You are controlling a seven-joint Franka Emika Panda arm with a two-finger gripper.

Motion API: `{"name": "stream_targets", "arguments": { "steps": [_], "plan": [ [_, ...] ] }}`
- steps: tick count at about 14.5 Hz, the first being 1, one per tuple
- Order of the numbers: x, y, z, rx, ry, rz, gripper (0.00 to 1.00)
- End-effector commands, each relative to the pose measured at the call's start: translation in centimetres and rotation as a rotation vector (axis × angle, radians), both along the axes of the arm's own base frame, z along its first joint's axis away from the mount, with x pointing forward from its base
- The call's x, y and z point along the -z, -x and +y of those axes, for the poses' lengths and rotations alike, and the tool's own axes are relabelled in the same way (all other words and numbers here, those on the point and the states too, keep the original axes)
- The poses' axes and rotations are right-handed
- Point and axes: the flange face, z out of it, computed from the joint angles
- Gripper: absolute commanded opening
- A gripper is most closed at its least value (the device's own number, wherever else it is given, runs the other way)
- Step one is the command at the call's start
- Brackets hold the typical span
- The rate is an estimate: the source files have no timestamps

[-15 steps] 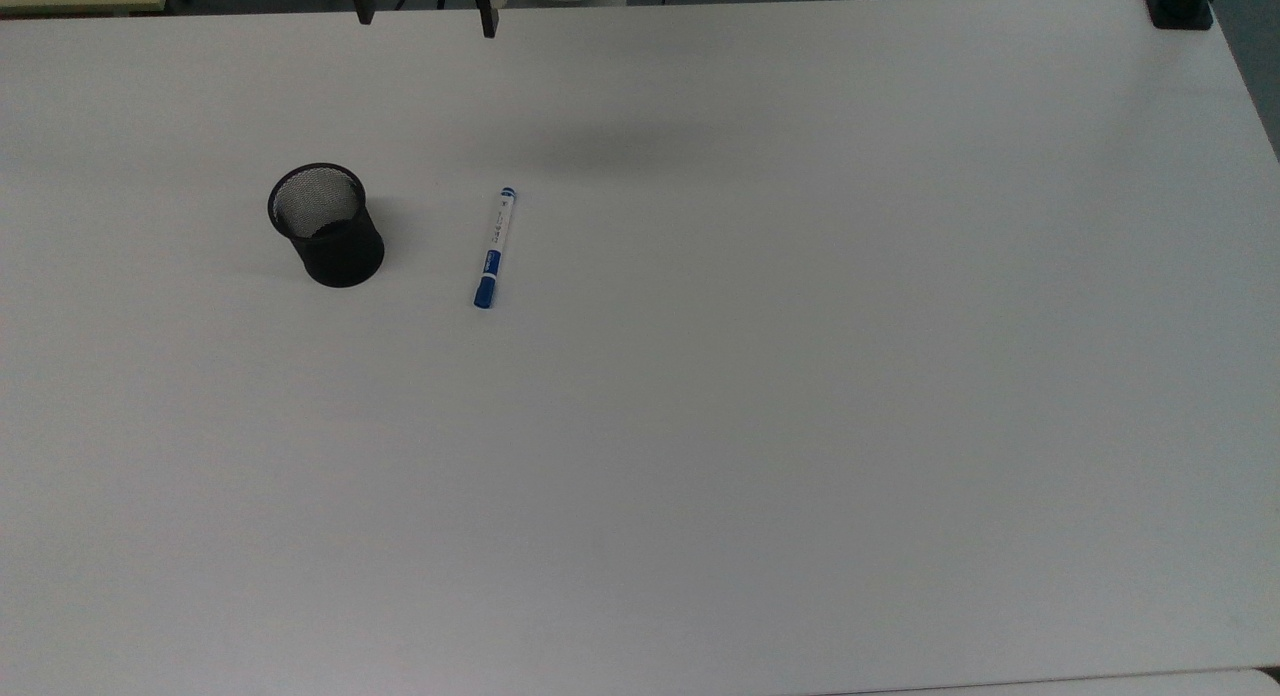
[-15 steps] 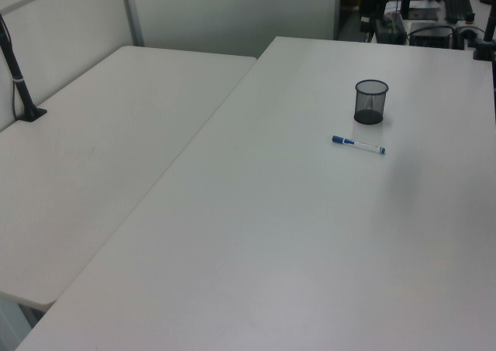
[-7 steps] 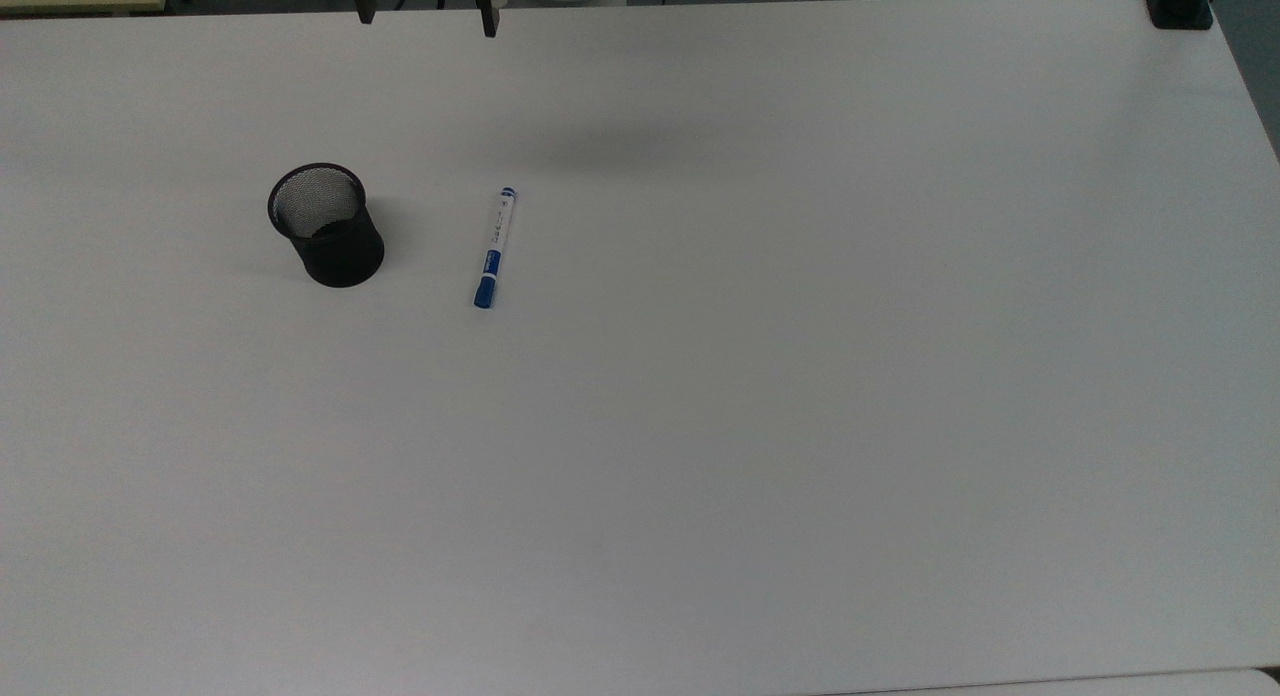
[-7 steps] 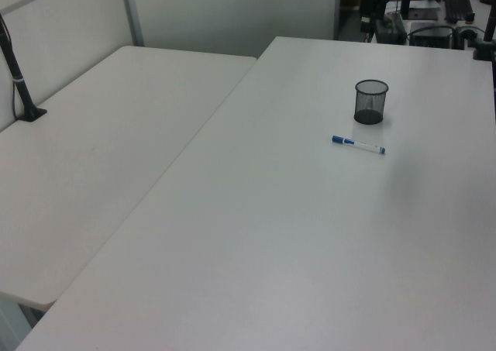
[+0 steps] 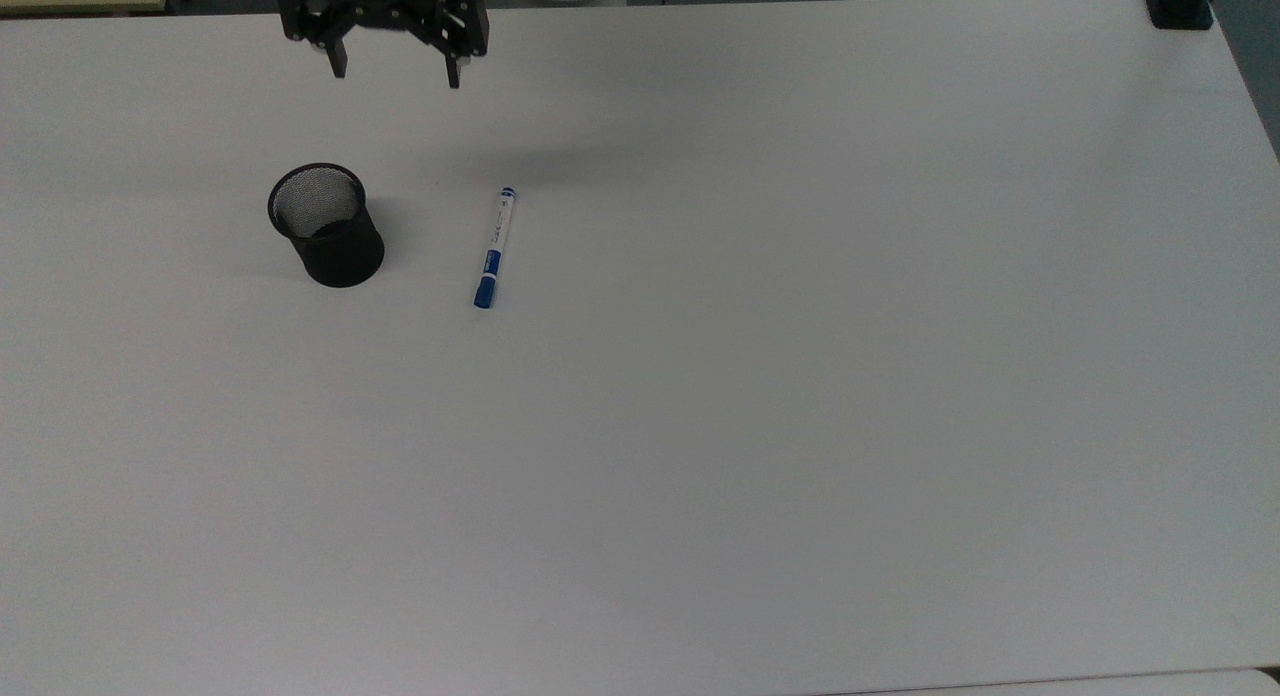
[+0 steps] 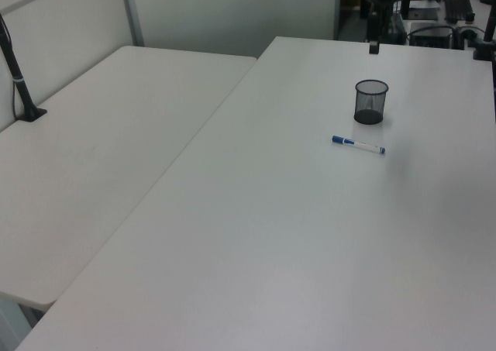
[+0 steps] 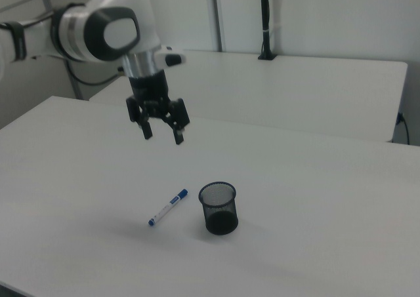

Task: Insert the marker
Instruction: 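Close the gripper on the marker's capped end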

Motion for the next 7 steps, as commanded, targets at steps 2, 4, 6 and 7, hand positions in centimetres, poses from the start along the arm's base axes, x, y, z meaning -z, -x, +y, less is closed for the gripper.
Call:
{"name": "stream_targets", "arguments": {
  "steps": [2, 4, 6, 7],
  "plan": [
    [8.2, -1.1, 0.3, 0.116, 0.029, -0.092, 1.0],
    [11.6, -1.6, 1.0, 0.135, 0.022, -0.138, 1.0],
    [15.1, -2.5, 1.4, 0.147, 0.017, -0.142, 1.0],
    [16.3, -2.8, 1.4, 0.149, 0.016, -0.136, 1.0]
  ]
}}
